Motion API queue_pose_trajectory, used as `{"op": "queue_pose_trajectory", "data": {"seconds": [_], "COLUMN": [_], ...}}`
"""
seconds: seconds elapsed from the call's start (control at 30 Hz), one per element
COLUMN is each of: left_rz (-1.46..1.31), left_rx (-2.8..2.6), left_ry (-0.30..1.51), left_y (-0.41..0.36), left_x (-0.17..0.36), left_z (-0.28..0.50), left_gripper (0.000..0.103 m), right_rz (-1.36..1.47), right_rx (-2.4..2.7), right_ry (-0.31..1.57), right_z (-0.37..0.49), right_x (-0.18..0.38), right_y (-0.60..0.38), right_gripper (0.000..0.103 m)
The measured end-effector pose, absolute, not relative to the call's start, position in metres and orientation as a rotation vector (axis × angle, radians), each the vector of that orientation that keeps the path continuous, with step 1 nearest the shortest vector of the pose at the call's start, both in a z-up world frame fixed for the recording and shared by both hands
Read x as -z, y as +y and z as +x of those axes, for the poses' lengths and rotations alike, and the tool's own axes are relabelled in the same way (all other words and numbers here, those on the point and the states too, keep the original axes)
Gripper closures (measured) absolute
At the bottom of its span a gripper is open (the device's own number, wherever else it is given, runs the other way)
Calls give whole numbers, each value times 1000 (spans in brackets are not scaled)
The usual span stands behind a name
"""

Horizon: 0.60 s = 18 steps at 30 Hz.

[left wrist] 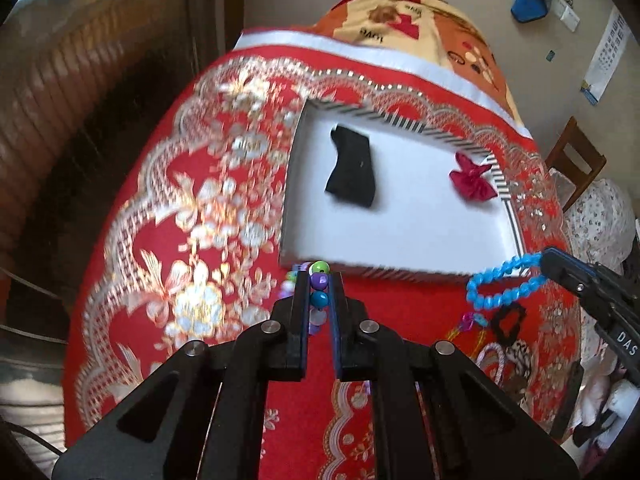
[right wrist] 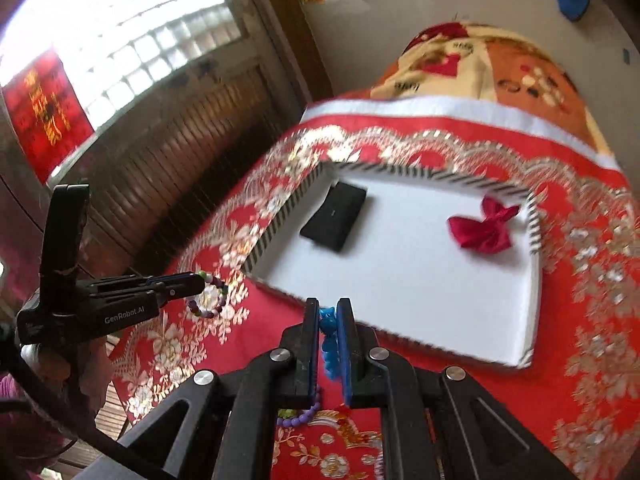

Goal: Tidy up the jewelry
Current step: 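Grasp the multicolour bead bracelet with the left tool while the right tool grasps the blue bracelet, then lower both bracelets into the white tray and open both tools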

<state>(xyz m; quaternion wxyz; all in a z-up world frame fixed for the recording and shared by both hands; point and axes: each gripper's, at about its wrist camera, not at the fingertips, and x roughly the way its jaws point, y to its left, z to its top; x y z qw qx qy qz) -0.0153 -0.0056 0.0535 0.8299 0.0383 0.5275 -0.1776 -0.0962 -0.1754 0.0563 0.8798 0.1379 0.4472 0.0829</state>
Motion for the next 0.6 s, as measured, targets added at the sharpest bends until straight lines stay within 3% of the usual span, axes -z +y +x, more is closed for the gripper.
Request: {"op": "queue_pose_trajectory", "data": {"seconds": [0.3, 0.6], "left_rz": [139, 148], "left_rx": [415, 442], "left_ry": [1066, 1130], "left_y": [-42, -72], "left_x": [-67, -29], "left_z": [12, 49], "left_gripper": [96, 96], "right_rz": [270, 353], "right_rx": [-64, -5], "right_ry": [921, 995], "right_z": [-89, -63], "right_x": [-67, -26], "right_y": [-222, -254], "right_gripper": [95, 95]}}
